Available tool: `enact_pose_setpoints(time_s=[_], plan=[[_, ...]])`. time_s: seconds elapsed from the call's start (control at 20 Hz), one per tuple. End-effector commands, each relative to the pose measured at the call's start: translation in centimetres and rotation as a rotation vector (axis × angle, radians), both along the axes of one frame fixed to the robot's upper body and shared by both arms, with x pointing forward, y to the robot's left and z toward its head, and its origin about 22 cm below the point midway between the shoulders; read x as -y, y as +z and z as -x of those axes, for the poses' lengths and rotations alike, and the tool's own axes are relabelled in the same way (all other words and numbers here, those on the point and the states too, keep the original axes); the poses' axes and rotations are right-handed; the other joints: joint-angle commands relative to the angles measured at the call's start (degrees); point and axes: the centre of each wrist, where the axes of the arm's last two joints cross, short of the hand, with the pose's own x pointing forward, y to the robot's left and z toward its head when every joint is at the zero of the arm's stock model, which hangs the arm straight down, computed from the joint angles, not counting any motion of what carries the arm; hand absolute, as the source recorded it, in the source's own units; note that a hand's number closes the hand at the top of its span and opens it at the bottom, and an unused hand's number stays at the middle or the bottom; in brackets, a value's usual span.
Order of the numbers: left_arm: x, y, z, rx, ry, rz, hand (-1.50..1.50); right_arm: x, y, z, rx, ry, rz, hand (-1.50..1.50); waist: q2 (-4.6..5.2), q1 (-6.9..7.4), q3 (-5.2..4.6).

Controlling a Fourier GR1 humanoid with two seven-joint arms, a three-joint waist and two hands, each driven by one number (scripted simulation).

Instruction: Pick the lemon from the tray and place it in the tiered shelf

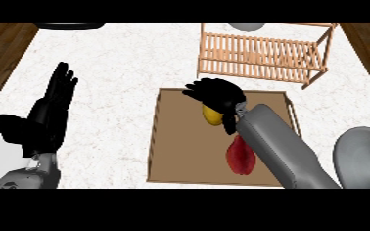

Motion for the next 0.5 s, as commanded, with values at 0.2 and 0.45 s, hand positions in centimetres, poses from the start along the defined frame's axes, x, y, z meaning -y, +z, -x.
enact_pose_setpoints(time_s=[0.2,0.45], plan=[[0.7,-0.5,0.8,0.002,0.004,0.014,0.0,-0.6,-3.8,-0.4,-0.049,0.007,0.112,1.5,0.12,0.58,0.01],[-0.1,1.3,0.6,0.009,0.002,-0.009,0.0,-0.1,-3.9,-0.8,0.091,0.102,0.068,1.5,0.12,0.57,0.03]])
